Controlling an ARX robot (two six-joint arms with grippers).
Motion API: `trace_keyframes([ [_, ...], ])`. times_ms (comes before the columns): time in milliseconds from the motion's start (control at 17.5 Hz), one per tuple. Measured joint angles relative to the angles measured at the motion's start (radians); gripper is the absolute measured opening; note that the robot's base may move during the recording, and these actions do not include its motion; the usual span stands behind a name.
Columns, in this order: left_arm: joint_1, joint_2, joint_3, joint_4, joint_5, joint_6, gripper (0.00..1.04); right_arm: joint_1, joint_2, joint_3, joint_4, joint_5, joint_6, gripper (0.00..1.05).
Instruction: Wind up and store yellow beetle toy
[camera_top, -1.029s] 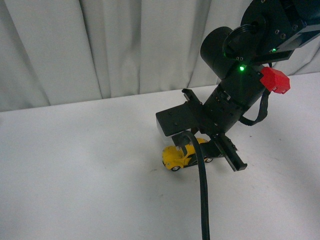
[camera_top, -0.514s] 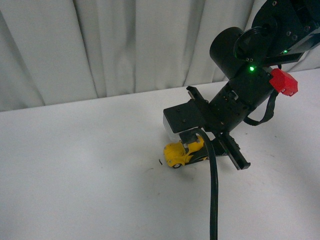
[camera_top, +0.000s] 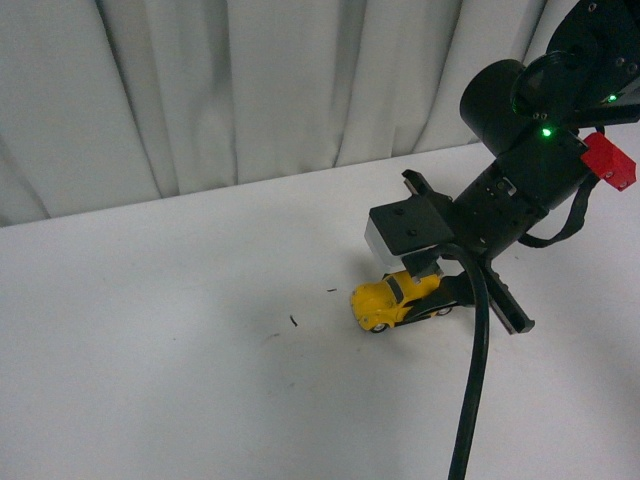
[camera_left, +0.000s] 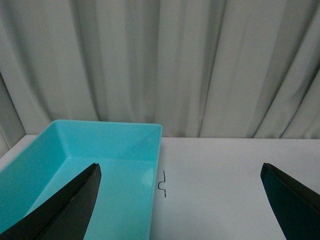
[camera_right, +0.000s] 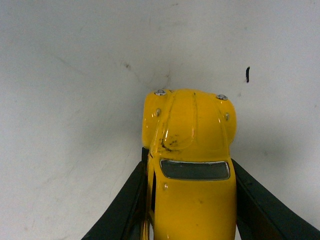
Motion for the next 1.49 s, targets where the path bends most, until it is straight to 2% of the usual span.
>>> trace_keyframes([
  [400,0.0,0.0,0.0,0.0,0.0,0.0,0.98,-0.138,-0.02,-0.041,-0.026,-0.013,-0.031,0.41],
  [686,0.0,0.0,0.0,0.0,0.0,0.0,0.98,-0.167,-0.025,-0.05,-0.032,-0.019,-0.034,0.41],
  [971,0.0,0.0,0.0,0.0,0.0,0.0,0.98,-0.248,-0.04,-0.074,-0.086,-0.026,-0.045,0.41],
  [1200,0.0,0.0,0.0,0.0,0.0,0.0,0.98,-0.252,-0.045,-0.072,-0.095,-0.025,-0.049,0.41],
  [1257,0.0,0.0,0.0,0.0,0.0,0.0,0.98,-0.251,-0.045,-0.072,-0.094,-0.025,-0.051,0.45],
  [1314,0.0,0.0,0.0,0.0,0.0,0.0,0.98,-0.245,-0.042,-0.078,-0.094,0.003,-0.049,0.57],
  [1486,0.0,0.0,0.0,0.0,0.0,0.0,0.98,-0.245,-0.036,-0.093,-0.113,-0.005,-0.035,0.9],
])
